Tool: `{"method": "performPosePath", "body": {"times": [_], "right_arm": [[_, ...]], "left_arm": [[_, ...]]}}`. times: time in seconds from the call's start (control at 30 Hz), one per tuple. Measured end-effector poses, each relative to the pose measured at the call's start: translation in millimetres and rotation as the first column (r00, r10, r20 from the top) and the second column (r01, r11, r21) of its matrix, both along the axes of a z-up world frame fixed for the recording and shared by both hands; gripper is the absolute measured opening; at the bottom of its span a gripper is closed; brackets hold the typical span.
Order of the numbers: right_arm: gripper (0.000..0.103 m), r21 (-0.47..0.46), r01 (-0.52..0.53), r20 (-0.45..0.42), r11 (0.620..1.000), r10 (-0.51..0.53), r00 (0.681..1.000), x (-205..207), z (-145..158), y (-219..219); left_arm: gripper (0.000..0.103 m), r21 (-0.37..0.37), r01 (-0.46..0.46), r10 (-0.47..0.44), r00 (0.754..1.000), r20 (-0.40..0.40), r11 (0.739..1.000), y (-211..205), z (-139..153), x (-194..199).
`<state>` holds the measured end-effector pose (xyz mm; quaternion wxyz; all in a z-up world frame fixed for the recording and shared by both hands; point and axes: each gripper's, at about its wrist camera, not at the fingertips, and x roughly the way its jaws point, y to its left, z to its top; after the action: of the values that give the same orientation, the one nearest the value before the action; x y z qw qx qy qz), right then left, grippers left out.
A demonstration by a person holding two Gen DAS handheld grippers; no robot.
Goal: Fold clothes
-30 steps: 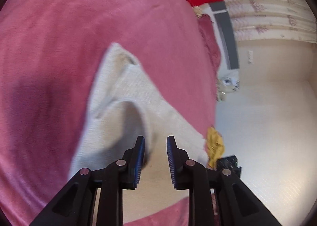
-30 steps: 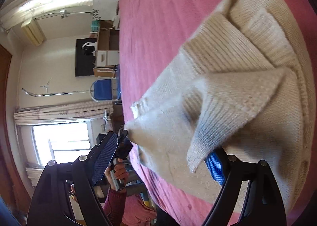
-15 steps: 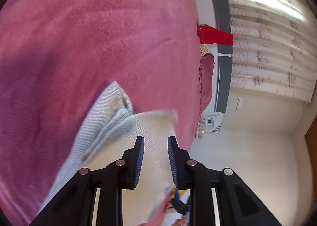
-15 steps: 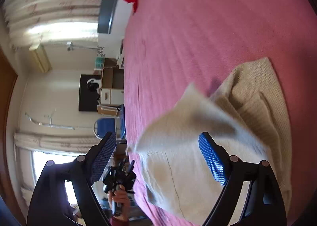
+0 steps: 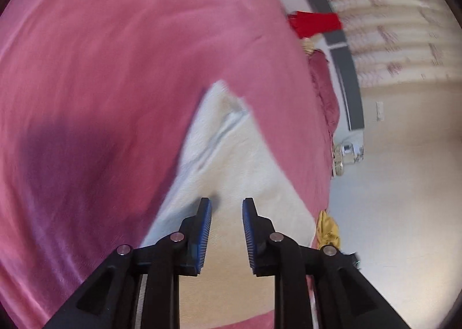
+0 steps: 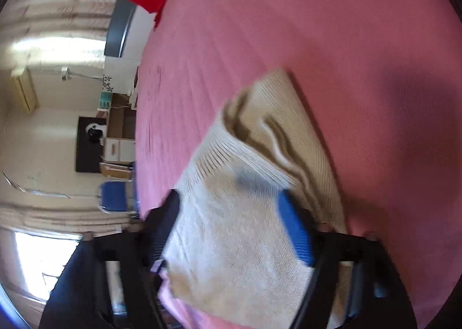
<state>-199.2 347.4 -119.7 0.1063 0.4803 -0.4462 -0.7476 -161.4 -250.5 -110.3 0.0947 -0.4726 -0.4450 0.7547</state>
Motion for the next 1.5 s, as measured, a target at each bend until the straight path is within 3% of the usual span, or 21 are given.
{"method": "performPosePath", "body": {"times": [0.13, 0.2, 0.27, 0.37, 0.43, 0.5, 0.6, 0.7, 0.8, 0.83, 0.93, 1.0, 1.07, 1.2, 1.33, 1.37, 1.43, 1.47, 1.5], "right_arm": [[0.081, 0.276, -0.115, -0.05, 0.954, 0.134, 0.99, -22.1, 40.4, -37.5], [0.081, 0.214, -0.186, -0.044, 0.959, 0.2, 0.979, -35.7, 37.1, -55.5], [0.081, 0.071, -0.214, -0.021, 0.974, 0.215, 0.976, -48.5, 20.1, -61.6], [0.081, -0.025, -0.126, 0.071, 0.992, 0.128, 0.989, -53.4, -15.0, -40.3], [0.081, -0.109, -0.086, 0.051, 0.99, 0.092, 0.994, -46.8, -27.8, -25.4], [0.082, -0.158, -0.07, 0.011, 0.985, 0.072, 0.997, -34.5, -21.6, -19.1], [0.086, -0.158, -0.115, -0.038, 0.981, 0.11, 0.993, -6.3, -6.7, -21.1], [0.086, -0.078, -0.206, -0.043, 0.975, 0.204, 0.978, 36.4, 0.1, -38.8], [0.086, 0.091, -0.221, 0.058, 0.971, 0.217, 0.975, 73.1, -15.3, -38.4], [0.086, 0.092, -0.209, 0.093, 0.974, 0.2, 0.975, 80.0, -26.7, -32.6], [0.08, -0.002, -0.144, 0.063, 0.99, 0.144, 0.988, 95.1, -39.7, -10.9], [0.08, -0.06, -0.067, 0.094, 0.996, 0.072, 0.993, 101.3, -39.4, -1.6], [0.086, -0.039, -0.073, 0.084, 0.997, 0.076, 0.994, 104.4, -24.6, -12.5], [0.086, -0.08, -0.224, 0.019, 0.971, 0.226, 0.974, 110.2, -9.3, -62.8], [0.086, -0.193, -0.292, 0.02, 0.937, 0.301, 0.953, 108.9, -32.0, -93.8], [0.086, -0.199, -0.293, 0.029, 0.935, 0.304, 0.952, 109.0, -39.0, -98.9], [0.085, -0.216, -0.235, 0.077, 0.948, 0.257, 0.963, 115.2, -57.0, -87.7], [0.083, -0.247, -0.198, 0.098, 0.948, 0.228, 0.969, 119.2, -66.1, -78.5], [0.069, -0.278, -0.16, 0.12, 0.947, 0.2, 0.972, 123.3, -75.1, -69.2]], "left_arm": [[0.023, -0.131, 0.055, -0.063, 0.996, -0.058, 0.99, 23.3, 24.4, -28.4], [0.023, -0.156, 0.069, -0.077, 0.996, -0.042, 0.985, 31.0, 22.3, -44.4], [0.024, -0.149, 0.084, -0.084, 0.996, 0.006, 0.985, 33.2, 11.6, -55.4], [0.024, -0.178, 0.045, -0.034, 0.997, 0.065, 0.983, 17.8, -16.6, -55.4], [0.023, -0.103, 0.035, -0.03, 0.998, 0.051, 0.994, 6.4, -26.9, -50.9], [0.026, -0.06, 0.006, -0.005, 1.0, 0.023, 0.998, -7.4, -23.7, -35.8], [0.031, -0.06, -0.024, 0.022, 0.999, -0.026, 0.998, -13.6, -10.9, -8.0], [0.036, -0.138, 0.03, -0.041, 0.996, -0.077, 0.99, -5.5, -2.4, 27.5], [0.039, -0.273, 0.087, -0.098, 0.995, -0.025, 0.958, 11.5, -14.6, 44.9], [0.039, -0.302, 0.095, -0.1, 0.995, -0.002, 0.949, 15.1, -22.1, 47.8], [0.039, -0.379, 0.089, -0.09, 0.996, 0.014, 0.921, 12.3, -24.1, 59.1], [0.04, -0.325, 0.054, -0.05, 0.999, 0.02, 0.944, 2.9, -16.8, 68.9], [0.04, -0.296, 0.019, -0.028, 0.999, -0.026, 0.955, -2.2, -2.6, 81.8], [0.041, -0.214, 0.058, -0.071, 0.996, -0.053, 0.975, 18.5, 5.2, 82.2], [0.041, -0.209, 0.121, -0.118, 0.993, 0.025, 0.97, 46.5, -18.9, 62.5], [0.041, -0.239, 0.126, -0.117, 0.992, 0.051, 0.963, 47.7, -27.0, 65.2], [0.035, -0.229, 0.119, -0.113, 0.993, 0.041, 0.966, 41.7, -38.6, 74.0], [0.03, -0.207, 0.108, -0.102, 0.994, 0.038, 0.972, 34.6, -42.3, 77.4], [0.03, -0.174, 0.091, -0.085, 0.996, 0.039, 0.981, 27.1, -44.9, 79.5]]}}
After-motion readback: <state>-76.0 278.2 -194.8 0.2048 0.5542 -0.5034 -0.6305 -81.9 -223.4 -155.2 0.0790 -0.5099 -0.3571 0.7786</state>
